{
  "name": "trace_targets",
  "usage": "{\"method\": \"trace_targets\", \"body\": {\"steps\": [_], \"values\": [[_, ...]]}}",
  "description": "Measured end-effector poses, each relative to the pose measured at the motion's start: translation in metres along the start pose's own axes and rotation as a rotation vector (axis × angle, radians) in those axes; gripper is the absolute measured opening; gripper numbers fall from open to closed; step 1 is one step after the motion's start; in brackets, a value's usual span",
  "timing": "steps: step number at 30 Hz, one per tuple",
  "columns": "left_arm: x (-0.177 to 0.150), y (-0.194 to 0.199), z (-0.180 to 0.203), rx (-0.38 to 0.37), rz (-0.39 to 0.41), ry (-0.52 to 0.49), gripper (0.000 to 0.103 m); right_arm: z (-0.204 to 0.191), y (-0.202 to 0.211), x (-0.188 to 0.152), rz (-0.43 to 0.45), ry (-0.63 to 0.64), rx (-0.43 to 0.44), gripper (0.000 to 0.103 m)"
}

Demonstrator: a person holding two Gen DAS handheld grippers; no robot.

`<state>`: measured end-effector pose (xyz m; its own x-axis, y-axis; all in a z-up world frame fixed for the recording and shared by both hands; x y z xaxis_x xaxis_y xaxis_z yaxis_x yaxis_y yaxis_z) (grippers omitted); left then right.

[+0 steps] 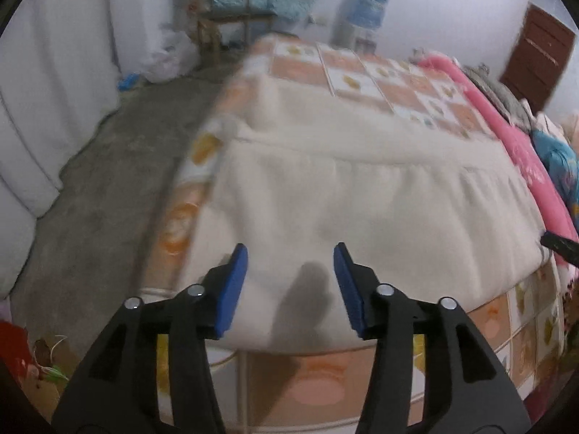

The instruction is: Fold large clothes

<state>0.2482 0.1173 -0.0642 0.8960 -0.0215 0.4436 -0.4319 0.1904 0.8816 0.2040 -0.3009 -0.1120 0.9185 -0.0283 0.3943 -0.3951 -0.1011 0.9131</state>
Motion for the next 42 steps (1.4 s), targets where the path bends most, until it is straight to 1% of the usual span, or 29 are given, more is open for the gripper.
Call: {"method": "trace_targets", "body": {"steps": [1,2,3,5,6,7,8,9,10,11,12,13,15,16,17,18,19,21,22,23,24,26,28,31,35,39,42], "values": [[0.001,0.010,0.006,-0.018,0.039,-0.014,0.052,-0.007,0.010,0.000,0.031,0.014,0.001,0.041],[0.002,0.020,0.015,-0.036,0.075,-0.034,0.058,-0.021,0.019,-0.001,0.057,0.041,0.014,0.042],[0.001,0.025,0.029,-0.053,0.094,-0.060,0.061,-0.034,0.022,0.000,0.072,0.064,0.027,0.046],[-0.003,0.021,0.056,-0.068,0.081,-0.110,0.063,-0.064,0.017,0.003,0.093,0.115,0.038,0.052],[-0.005,0.014,0.070,-0.064,0.065,-0.137,0.066,-0.072,0.012,0.002,0.088,0.127,0.039,0.052],[-0.010,0.005,0.086,-0.046,0.048,-0.174,0.068,-0.081,0.003,0.003,0.077,0.136,0.046,0.053],[-0.014,-0.007,0.098,-0.007,0.038,-0.202,0.071,-0.090,-0.013,0.001,0.054,0.151,0.032,0.058],[-0.018,-0.020,0.100,0.044,0.025,-0.217,0.076,-0.092,-0.031,-0.002,0.022,0.161,-0.013,0.062],[-0.025,-0.036,0.097,0.111,-0.006,-0.213,0.080,-0.092,-0.042,-0.003,0.009,0.166,-0.045,0.063],[-0.027,-0.040,0.094,0.128,0.010,-0.192,0.085,-0.093,-0.040,-0.004,0.049,0.181,-0.085,0.064],[-0.028,-0.034,0.090,0.114,0.033,-0.151,0.085,-0.094,-0.038,-0.006,0.035,0.183,-0.101,0.064],[-0.030,-0.030,0.088,0.106,0.021,-0.127,0.085,-0.093,-0.031,-0.009,0.022,0.165,-0.106,0.064],[-0.039,-0.012,0.086,0.108,0.025,-0.109,0.084,-0.093,-0.013,-0.016,0.041,0.136,-0.071,0.066],[-0.045,-0.001,0.086,0.112,0.041,-0.111,0.085,-0.095,-0.001,-0.021,0.061,0.133,-0.062,0.069],[-0.050,0.010,0.086,0.124,0.062,-0.111,0.085,-0.096,0.014,-0.029,0.090,0.129,-0.069,0.077],[-0.054,0.019,0.086,0.152,0.084,-0.103,0.086,-0.098,0.023,-0.037,0.109,0.124,-0.061,0.084],[-0.060,0.032,0.087,0.185,0.108,-0.087,0.088,-0.101,0.029,-0.043,0.122,0.116,-0.044,0.086],[-0.071,0.050,0.092,0.179,0.133,-0.066,0.093,-0.107,0.039,-0.055,0.139,0.093,-0.017,0.093],[-0.080,0.061,0.097,0.158,0.145,-0.053,0.095,-0.111,0.043,-0.062,0.147,0.081,-0.014,0.093],[-0.082,0.068,0.100,0.143,0.158,-0.043,0.095,-0.116,0.048,-0.071,0.158,0.072,-0.011,0.095],[-0.092,0.076,0.105,0.136,0.172,-0.037,0.095,-0.120,0.049,-0.073,0.163,0.069,-0.007,0.096],[-0.099,0.077,0.110,0.146,0.164,-0.041,0.095,-0.130,0.054,-0.085,0.172,0.061,-0.011,0.096],[-0.110,0.078,0.119,0.169,0.152,-0.066,0.095,-0.138,0.057,-0.091,0.183,0.067,-0.014,0.096],[-0.118,0.083,0.123,0.199,0.164,-0.070,0.095,-0.147,0.063,-0.097,0.202,0.091,-0.036,0.096],[-0.121,0.087,0.126,0.213,0.135,-0.046,0.095,-0.138,0.072,-0.097,0.223,0.054,-0.089,0.096],[-0.123,0.096,0.121,0.237,0.149,-0.023,0.095,-0.130,0.076,-0.100,0.222,0.015,-0.122,0.096],[-0.123,0.100,0.120,0.227,0.149,-0.006,0.095,-0.129,0.077,-0.103,0.222,0.015,-0.132,0.096]]}}
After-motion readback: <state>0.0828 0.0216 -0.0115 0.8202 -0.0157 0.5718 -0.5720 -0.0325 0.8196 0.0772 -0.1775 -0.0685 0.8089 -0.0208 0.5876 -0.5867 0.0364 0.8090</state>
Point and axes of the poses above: each gripper's, at about its wrist camera, not at the fingertips, and y roughly against the way its jaws point, z to its right, x to its top, the point moved 10 cm from there along -y, roughly the way its jaws point, and after that the axes turned 12 degrees about -z, right-handed, at the moved point
